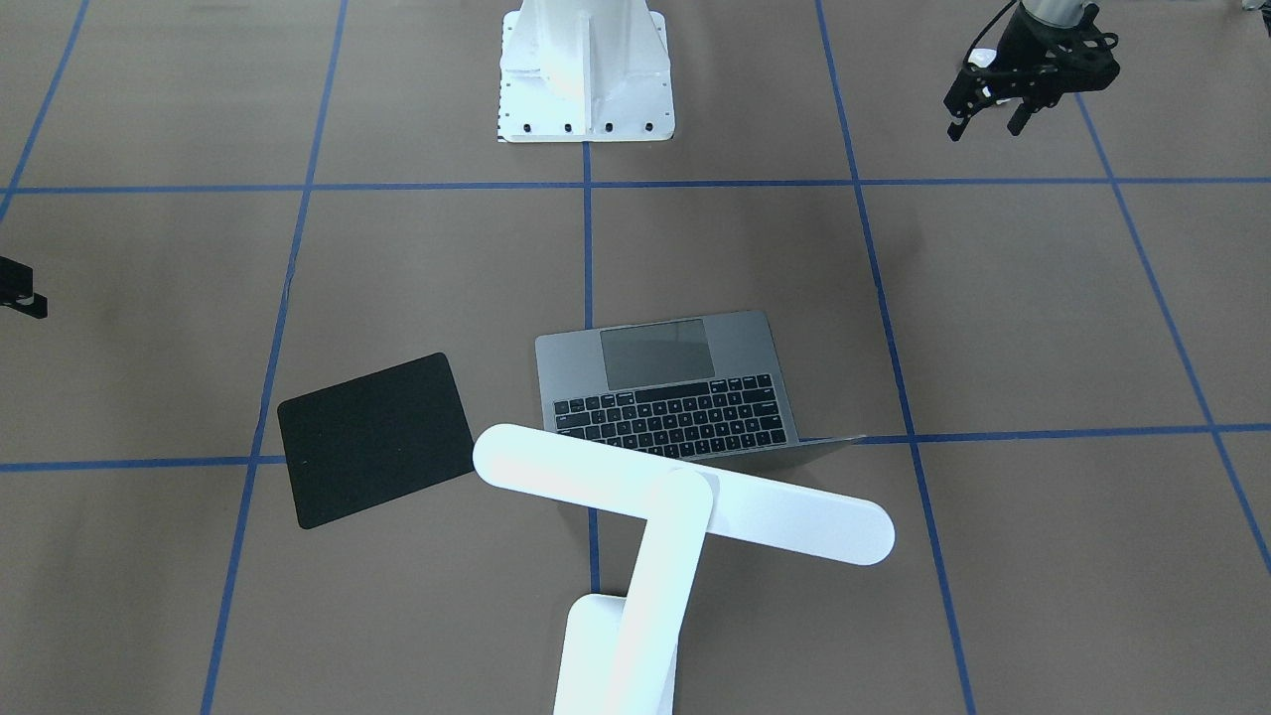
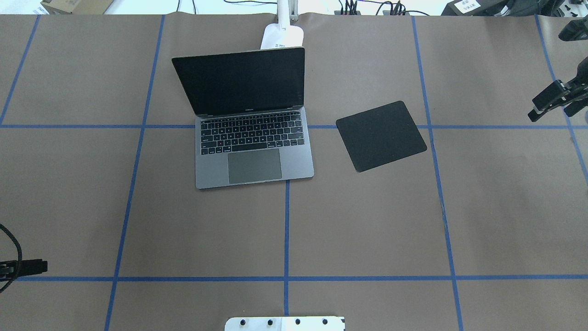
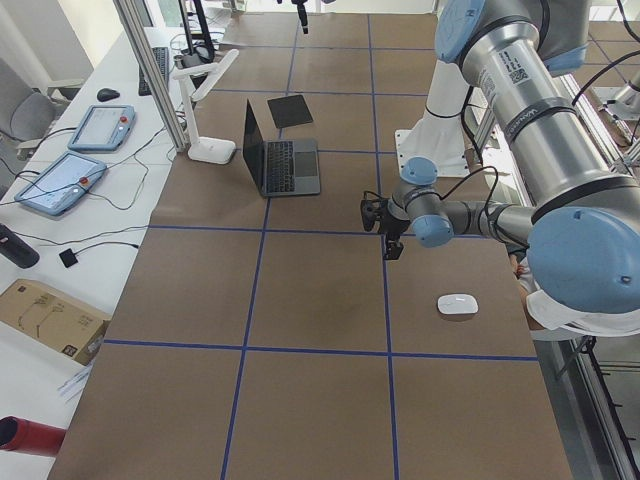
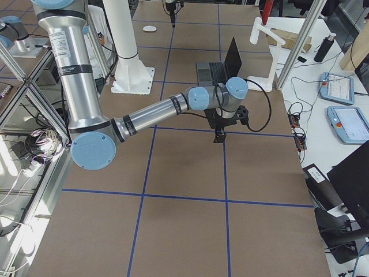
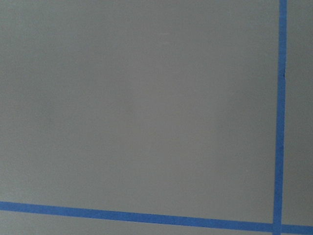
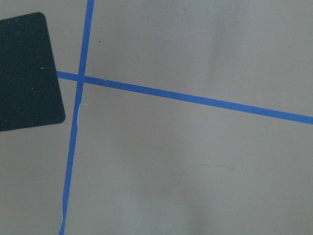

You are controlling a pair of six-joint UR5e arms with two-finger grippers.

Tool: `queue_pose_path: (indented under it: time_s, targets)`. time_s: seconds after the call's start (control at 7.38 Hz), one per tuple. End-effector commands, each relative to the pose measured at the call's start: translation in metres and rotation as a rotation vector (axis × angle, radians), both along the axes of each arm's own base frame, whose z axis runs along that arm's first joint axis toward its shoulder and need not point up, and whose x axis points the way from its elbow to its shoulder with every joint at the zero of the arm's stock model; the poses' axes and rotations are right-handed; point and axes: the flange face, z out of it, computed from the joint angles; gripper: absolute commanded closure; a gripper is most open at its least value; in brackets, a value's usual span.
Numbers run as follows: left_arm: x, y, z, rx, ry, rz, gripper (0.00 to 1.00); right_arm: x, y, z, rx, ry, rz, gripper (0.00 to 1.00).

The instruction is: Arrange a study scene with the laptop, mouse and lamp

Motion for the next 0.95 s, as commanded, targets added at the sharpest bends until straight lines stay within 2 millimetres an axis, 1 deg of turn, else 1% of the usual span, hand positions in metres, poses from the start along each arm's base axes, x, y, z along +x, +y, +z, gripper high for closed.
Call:
queue_pose_path:
  time_s: [0.0, 0.14, 0.27, 0.41, 0.54, 0.68, 0.81]
  targets:
    - [0.003, 0.03, 0.02, -0.008, -0.054, 0.036, 0.12, 0.001, 0.002, -0.01, 0.014, -0.005, 0.01, 0.01]
    - [0.009, 0.042, 0.041, -0.004, -0.051, 0.024, 0.0, 0.0, 0.002, -0.012, 0.022, -0.01, 0.013, 0.01]
    - [0.012, 0.052, 0.053, -0.01, -0.034, 0.054, 0.0, -0.001, 0.001, -0.014, 0.019, -0.012, 0.029, 0.01]
    - [0.0, 0.057, 0.062, -0.013, -0.02, 0.075, 0.0, 0.0, 0.004, -0.009, 0.014, -0.013, 0.039, 0.01]
    - [-0.02, 0.065, 0.078, -0.012, 0.007, 0.11, 0.0, 0.0, 0.005, -0.006, 0.023, -0.016, 0.039, 0.01]
    - [-0.034, 0.066, 0.098, -0.033, 0.027, 0.098, 0.0, 0.0, 0.005, -0.006, 0.018, -0.016, 0.046, 0.01]
    - [-0.033, 0.07, 0.106, -0.055, 0.015, 0.09, 0.0, -0.001, 0.005, -0.005, 0.017, -0.015, 0.044, 0.01]
